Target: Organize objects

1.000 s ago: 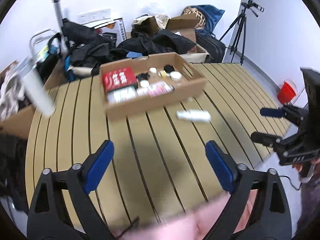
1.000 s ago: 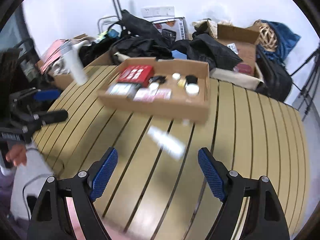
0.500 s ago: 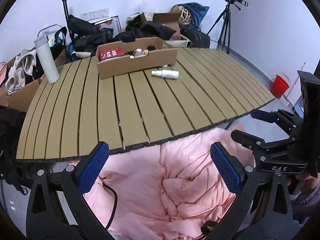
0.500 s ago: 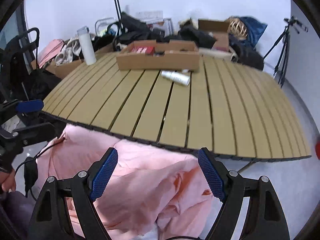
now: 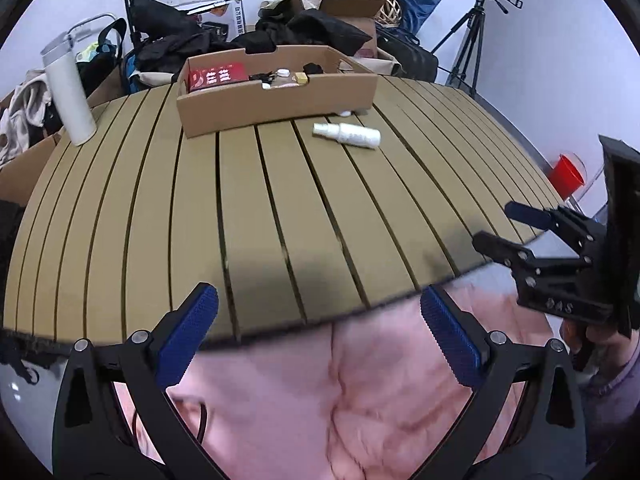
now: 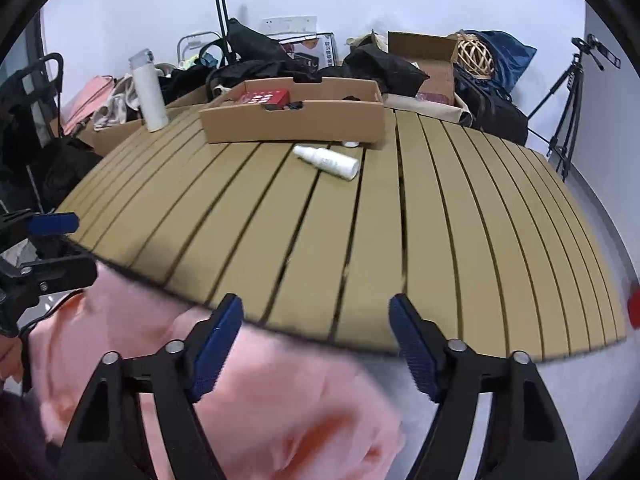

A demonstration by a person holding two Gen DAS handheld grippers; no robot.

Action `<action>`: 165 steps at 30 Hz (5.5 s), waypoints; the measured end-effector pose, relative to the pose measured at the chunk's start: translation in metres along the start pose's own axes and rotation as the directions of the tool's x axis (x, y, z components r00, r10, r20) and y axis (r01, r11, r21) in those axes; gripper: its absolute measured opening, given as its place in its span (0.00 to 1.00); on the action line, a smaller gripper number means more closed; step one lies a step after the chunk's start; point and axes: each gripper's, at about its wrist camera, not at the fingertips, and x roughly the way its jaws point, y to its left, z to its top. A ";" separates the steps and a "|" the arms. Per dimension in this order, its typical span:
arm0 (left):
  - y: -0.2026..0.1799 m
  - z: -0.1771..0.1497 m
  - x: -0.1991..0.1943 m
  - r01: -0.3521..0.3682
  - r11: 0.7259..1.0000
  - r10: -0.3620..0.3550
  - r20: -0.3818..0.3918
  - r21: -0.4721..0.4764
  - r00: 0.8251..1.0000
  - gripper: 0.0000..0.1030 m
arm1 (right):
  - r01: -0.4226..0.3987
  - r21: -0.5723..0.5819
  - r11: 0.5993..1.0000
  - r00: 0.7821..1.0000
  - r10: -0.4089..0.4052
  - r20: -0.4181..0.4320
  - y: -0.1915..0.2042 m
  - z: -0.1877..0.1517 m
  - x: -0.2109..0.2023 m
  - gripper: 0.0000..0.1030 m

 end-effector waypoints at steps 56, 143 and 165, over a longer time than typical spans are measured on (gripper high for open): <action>0.073 0.167 0.083 0.180 0.931 -0.209 0.057 0.319 0.976 0.19 | -0.065 -0.032 0.997 0.998 0.064 -0.024 -0.053 0.116 0.104 0.31; 0.184 0.212 0.174 -0.055 0.996 0.050 -0.067 -0.069 0.996 0.24 | -0.119 -0.048 0.992 0.922 0.093 -0.377 0.024 0.252 0.273 0.31; 0.111 0.269 0.082 0.021 1.000 -0.023 -0.108 -0.018 0.994 0.71 | -0.117 0.070 0.991 0.960 0.131 -0.247 -0.004 0.274 0.161 0.82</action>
